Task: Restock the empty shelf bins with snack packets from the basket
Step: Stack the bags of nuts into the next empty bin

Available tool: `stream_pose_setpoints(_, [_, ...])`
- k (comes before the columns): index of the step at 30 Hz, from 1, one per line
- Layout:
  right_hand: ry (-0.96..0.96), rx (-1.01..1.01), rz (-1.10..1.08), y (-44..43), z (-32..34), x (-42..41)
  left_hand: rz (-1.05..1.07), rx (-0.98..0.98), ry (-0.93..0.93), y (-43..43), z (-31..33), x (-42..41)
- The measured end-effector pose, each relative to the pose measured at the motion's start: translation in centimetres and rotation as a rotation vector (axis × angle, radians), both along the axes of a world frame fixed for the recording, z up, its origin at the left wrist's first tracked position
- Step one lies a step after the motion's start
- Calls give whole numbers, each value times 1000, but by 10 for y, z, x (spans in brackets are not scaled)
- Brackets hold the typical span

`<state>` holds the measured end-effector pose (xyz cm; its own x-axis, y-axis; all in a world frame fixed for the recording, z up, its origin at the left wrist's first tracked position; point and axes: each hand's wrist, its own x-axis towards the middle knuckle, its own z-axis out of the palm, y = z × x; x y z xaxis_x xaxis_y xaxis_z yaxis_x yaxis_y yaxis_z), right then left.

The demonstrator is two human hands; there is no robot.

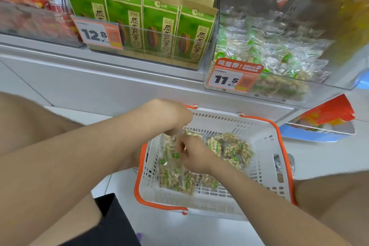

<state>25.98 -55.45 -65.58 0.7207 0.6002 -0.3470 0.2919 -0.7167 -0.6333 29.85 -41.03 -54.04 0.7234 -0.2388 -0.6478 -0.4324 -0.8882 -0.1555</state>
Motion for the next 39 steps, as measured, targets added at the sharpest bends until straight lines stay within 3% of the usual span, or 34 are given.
stream_pose_setpoints(3, [-161, 187, -92, -14, 36, 6, 52, -65, 43, 7, 14, -1])
stream_pose_setpoints(6, [-427, 358, -138, -24, 67, 5, 90, -273, 41, 9, 22, 6])
stream_pose_setpoints(11, [-805, 612, -310, -31, 113, 5, 65, -639, -228, -8, 54, 8])
stream_pose_setpoints(17, [-755, 748, -605, -48, 171, 25, 132, -903, -592, -24, 108, 14])
stream_pose_setpoints(21, [-665, 698, -622, -63, 207, 52, 251, -1149, -673, -41, 126, 23])
stream_pose_setpoints(25, [-537, 497, -490, -85, 240, 84, 302, -1153, -615, -59, 127, 35])
stream_pose_setpoints(29, [-833, 277, -463, -111, 256, 115, 284, -1110, -669, -83, 125, 50])
stream_pose_setpoints(34, [-1084, 43, -295, -147, 250, 155, 198, -863, -726, -108, 121, 68])
stream_pose_setpoints(36, [-1105, -38, -298, -164, 242, 166, 137, -790, -739, -117, 119, 75])
stream_pose_setpoints(39, [-1083, 5, -336, -185, 243, 178, 61, -685, -752, -129, 118, 87])
